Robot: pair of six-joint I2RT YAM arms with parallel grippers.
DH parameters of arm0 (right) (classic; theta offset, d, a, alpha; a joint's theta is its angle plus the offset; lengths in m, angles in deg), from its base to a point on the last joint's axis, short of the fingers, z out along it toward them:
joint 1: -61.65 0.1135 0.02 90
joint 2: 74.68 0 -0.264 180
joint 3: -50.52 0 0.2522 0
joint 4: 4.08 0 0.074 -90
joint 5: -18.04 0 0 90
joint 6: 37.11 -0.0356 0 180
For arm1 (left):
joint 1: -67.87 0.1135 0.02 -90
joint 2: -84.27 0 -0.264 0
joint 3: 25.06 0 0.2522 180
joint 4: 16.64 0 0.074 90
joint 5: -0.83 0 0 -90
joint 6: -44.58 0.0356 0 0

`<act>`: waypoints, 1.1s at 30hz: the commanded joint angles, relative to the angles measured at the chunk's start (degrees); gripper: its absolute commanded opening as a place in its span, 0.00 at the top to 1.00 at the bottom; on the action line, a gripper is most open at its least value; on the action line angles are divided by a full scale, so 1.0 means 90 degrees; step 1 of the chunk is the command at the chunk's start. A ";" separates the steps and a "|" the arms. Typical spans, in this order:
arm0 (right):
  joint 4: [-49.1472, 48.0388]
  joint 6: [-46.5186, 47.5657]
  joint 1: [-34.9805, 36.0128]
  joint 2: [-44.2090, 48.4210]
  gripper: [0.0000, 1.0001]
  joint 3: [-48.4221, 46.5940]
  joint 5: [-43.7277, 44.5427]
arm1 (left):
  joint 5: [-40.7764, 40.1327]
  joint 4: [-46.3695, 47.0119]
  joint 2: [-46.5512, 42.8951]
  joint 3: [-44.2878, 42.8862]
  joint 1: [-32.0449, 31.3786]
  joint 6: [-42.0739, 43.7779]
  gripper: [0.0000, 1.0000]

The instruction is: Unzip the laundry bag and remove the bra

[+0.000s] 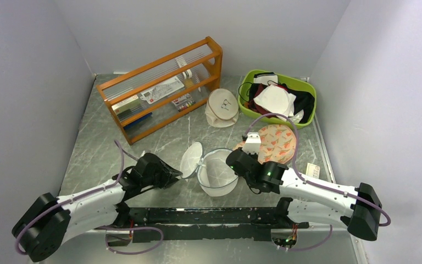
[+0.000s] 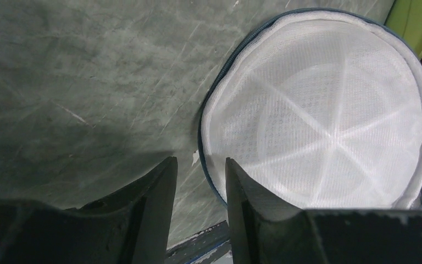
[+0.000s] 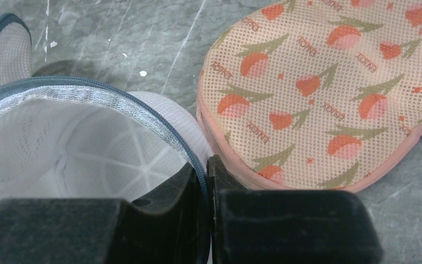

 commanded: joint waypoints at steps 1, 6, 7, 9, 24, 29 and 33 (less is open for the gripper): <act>-0.0154 0.0045 -0.0018 0.0020 0.91 0.0084 0.0118 | 0.0400 0.1125 0.0555 -0.0001 0.0027 -0.0318 0.50; -0.0180 0.0045 -0.0014 -0.0047 0.91 0.0086 0.0095 | 0.0670 0.2079 0.1208 0.0130 0.0030 -0.0419 0.49; -0.0183 0.0045 -0.0015 -0.0047 0.91 0.0089 0.0095 | 0.0700 0.2347 0.1325 0.0209 0.0027 -0.0491 0.50; -0.0196 0.0054 -0.0019 -0.0038 0.91 0.0097 0.0086 | 0.0741 0.2991 0.1573 0.0371 0.0027 -0.0621 0.51; -0.0235 0.0163 -0.0019 -0.0075 0.91 0.0077 -0.0020 | 0.0808 0.5359 0.2046 0.0862 0.0385 -0.0230 0.93; -0.0346 0.0338 -0.0018 -0.0215 0.91 0.0027 -0.0132 | 0.0349 0.2922 0.0318 0.0288 0.0485 0.1075 0.93; -0.0577 0.0506 -0.0014 -0.0278 0.91 -0.0035 -0.0282 | -0.0700 0.0455 -0.1399 -0.0817 0.0493 0.2597 0.93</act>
